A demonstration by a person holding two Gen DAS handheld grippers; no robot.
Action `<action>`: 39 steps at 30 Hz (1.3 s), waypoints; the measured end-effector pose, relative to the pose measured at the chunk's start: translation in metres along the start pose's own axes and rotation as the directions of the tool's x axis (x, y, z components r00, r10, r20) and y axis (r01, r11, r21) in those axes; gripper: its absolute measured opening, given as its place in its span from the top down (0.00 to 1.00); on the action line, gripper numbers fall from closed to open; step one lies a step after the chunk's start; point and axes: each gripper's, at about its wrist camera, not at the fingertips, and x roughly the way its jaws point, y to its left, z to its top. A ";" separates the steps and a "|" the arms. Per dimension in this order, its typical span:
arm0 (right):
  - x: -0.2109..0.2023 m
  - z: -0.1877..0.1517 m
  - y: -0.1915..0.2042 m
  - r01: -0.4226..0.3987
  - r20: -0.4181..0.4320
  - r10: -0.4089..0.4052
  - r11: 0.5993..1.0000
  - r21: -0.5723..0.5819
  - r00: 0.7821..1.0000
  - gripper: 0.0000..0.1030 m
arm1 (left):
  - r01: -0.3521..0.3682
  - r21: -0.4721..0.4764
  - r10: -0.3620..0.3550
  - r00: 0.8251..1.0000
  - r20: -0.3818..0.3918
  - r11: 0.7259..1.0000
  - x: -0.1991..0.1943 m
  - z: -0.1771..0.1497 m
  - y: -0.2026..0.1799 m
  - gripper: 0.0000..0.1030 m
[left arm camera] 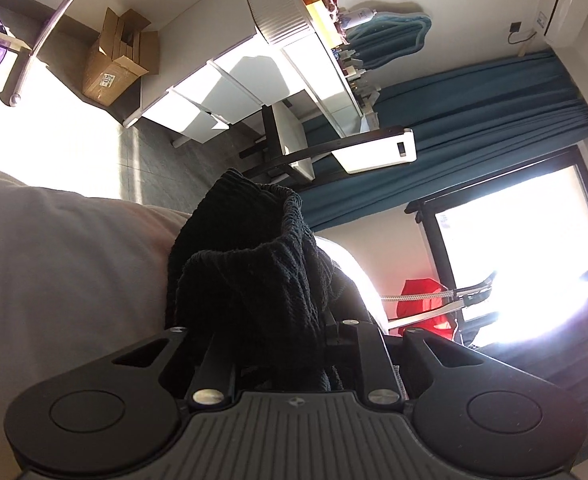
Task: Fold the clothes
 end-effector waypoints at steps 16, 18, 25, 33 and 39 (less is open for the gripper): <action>-0.025 -0.026 -0.006 -0.211 -0.119 0.251 0.938 0.275 0.961 0.26 | -0.124 0.038 0.124 0.992 -0.010 0.992 0.005 -0.011 0.007 0.71; -0.009 -0.036 -0.003 -0.203 -0.185 0.265 0.933 0.298 0.946 0.26 | -0.140 0.053 0.140 0.990 -0.004 0.989 0.007 -0.013 0.004 0.69; 0.043 -0.060 -0.009 -0.146 -0.285 0.290 0.888 0.437 0.913 0.26 | -0.160 0.071 0.161 0.987 0.001 0.985 0.011 -0.019 0.000 0.68; 0.072 -0.059 -0.012 -0.114 -0.267 0.246 0.896 0.429 0.932 0.26 | -0.173 0.090 0.173 0.985 0.013 0.981 0.015 -0.021 -0.001 0.68; 0.081 -0.056 0.001 -0.089 -0.303 0.194 0.941 0.327 0.933 0.29 | -0.173 0.097 0.173 0.985 0.015 0.980 0.016 -0.020 -0.001 0.67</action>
